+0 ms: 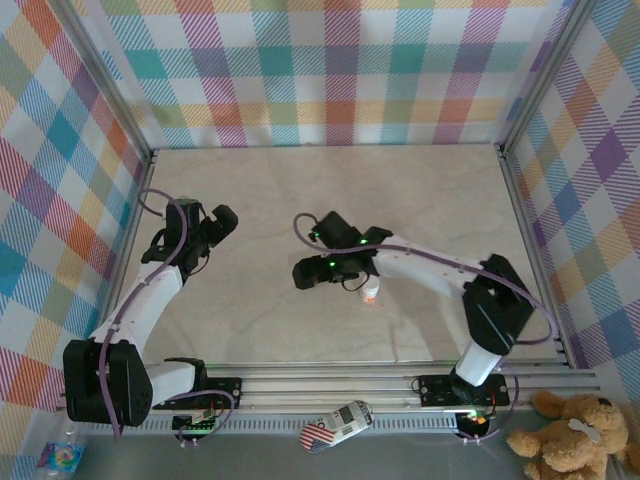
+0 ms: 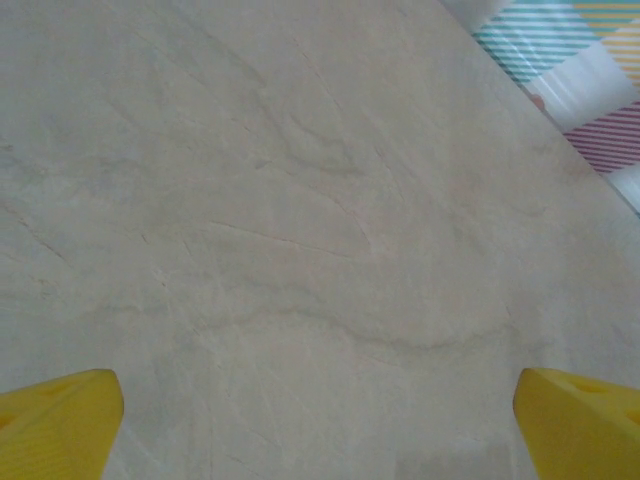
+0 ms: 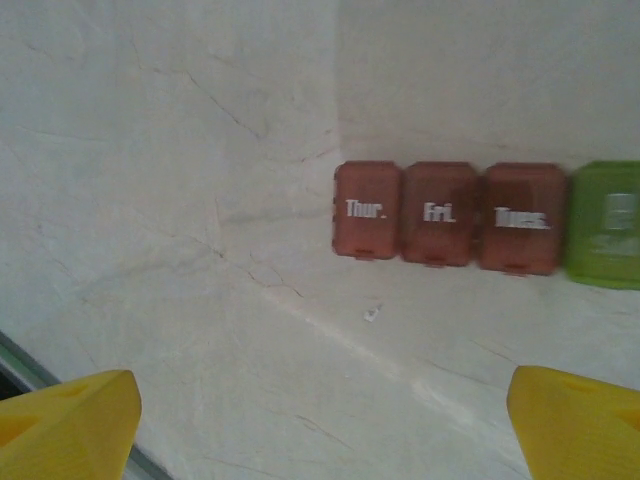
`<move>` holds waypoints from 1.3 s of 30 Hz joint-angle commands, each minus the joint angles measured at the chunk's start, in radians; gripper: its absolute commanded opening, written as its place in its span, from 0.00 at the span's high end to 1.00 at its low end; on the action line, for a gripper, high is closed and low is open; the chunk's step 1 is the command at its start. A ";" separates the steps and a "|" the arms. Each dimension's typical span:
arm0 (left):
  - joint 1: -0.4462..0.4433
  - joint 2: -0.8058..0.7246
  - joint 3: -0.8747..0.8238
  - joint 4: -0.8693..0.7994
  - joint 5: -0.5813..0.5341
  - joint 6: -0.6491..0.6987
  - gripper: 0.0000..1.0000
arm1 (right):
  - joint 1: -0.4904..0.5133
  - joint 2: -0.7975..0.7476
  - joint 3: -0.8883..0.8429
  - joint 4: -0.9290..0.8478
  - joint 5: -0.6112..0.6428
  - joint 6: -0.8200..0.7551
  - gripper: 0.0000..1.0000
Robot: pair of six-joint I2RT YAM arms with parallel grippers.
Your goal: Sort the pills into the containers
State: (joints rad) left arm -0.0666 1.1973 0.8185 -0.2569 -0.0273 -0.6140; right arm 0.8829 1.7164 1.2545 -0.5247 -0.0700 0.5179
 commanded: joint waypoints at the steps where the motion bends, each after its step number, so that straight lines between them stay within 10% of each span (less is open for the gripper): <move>1: 0.003 0.029 0.039 -0.068 -0.044 -0.012 0.00 | 0.025 0.079 0.083 -0.006 -0.027 0.065 0.07; 39: 0.004 0.002 0.076 -0.111 -0.037 0.048 0.00 | 0.025 0.375 0.488 -0.104 -0.014 0.015 0.05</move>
State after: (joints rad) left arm -0.0666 1.2285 0.8780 -0.3420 -0.0620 -0.5861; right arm 0.9199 2.1124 1.7046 -0.5827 -0.1173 0.5835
